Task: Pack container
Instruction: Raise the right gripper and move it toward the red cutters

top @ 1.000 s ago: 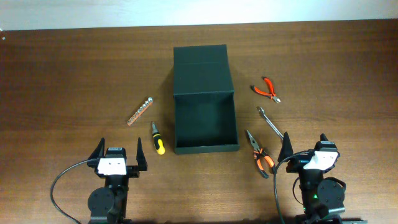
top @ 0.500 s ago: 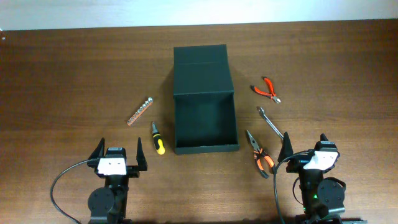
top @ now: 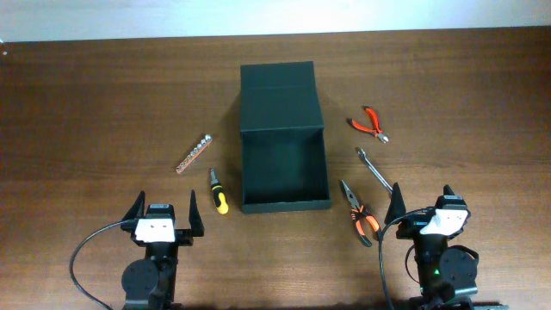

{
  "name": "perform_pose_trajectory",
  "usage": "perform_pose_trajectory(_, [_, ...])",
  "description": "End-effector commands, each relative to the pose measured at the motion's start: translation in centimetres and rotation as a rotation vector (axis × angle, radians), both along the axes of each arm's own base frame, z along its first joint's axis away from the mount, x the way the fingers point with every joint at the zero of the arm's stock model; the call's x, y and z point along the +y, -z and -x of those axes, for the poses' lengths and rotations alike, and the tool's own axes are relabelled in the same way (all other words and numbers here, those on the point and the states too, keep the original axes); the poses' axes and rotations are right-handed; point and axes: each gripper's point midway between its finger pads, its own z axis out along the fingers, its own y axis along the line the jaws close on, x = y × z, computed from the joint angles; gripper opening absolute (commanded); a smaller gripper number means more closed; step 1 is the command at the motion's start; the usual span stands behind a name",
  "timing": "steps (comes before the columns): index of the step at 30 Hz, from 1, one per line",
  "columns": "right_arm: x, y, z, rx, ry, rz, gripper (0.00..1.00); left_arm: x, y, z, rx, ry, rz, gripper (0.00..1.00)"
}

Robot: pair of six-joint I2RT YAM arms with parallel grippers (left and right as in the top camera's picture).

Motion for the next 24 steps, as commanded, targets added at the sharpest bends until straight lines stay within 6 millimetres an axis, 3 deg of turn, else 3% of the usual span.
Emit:
perform_pose_trajectory(1, [0.1, 0.3, 0.0, 0.004, -0.006, 0.004, 0.99, -0.2, 0.1, 0.0, -0.002, 0.010, 0.003, 0.99])
perform_pose_trajectory(19, [0.1, 0.3, 0.0, 0.003, -0.006, 0.004, 0.99, -0.2, 0.1, 0.0, -0.002, 0.010, 0.003, 0.99])
perform_pose_trajectory(24, [-0.1, -1.2, 0.1, -0.016, 0.004, 0.007, 0.99, -0.2, 0.1, 0.0, -0.002, 0.010, 0.003, 0.99])
